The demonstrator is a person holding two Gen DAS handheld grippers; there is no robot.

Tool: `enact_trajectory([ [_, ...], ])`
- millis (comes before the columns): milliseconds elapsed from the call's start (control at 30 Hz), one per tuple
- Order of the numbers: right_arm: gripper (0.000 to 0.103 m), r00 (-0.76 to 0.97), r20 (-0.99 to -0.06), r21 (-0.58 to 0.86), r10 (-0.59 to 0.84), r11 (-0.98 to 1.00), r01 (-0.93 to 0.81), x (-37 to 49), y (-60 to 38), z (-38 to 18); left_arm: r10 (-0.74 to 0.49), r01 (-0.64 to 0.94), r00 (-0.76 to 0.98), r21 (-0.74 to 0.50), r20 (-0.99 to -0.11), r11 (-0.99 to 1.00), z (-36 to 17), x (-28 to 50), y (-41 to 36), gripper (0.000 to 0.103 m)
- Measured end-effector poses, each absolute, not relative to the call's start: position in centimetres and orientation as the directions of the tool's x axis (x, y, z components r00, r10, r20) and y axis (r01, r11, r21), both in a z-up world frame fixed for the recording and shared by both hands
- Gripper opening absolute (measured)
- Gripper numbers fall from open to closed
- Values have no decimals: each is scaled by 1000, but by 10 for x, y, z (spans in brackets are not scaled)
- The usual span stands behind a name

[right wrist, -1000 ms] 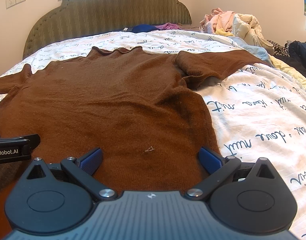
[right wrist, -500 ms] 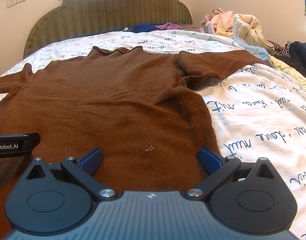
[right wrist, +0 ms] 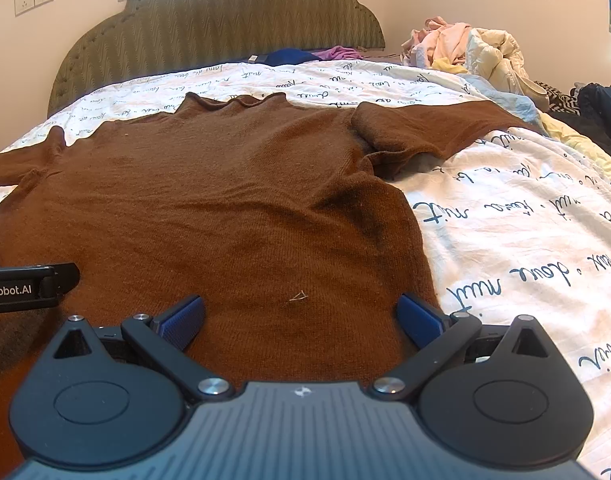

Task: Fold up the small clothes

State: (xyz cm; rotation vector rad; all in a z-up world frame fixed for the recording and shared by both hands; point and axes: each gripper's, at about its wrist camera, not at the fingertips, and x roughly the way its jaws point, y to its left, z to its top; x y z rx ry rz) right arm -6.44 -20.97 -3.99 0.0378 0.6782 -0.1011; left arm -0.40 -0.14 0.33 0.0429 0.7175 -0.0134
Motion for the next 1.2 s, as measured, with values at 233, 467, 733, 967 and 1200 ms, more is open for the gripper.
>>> enact_trajectory([
  [233, 103, 772, -633, 17, -62, 995, 94, -64, -212, -38, 2, 25, 755, 32, -656, 999, 3, -5, -1, 103],
  [467, 103, 805, -592, -45, -37, 999, 13, -56, -226, -4, 2, 25, 755, 31, -656, 999, 3, -5, -1, 103],
  [733, 103, 940, -327, 457, 101, 887, 64, -2, -412, 53, 2, 23, 756, 30, -655, 999, 3, -5, -1, 103],
  [967, 103, 942, -335, 809, 16, 517, 279, 72, -589, 7, 4, 16, 759, 24, -651, 1000, 4, -2, -2, 103],
  [1200, 103, 901, -433, 790, -14, 475, 387, 140, -633, -39, 3, 14, 761, 22, -649, 1000, 4, -1, -2, 103],
])
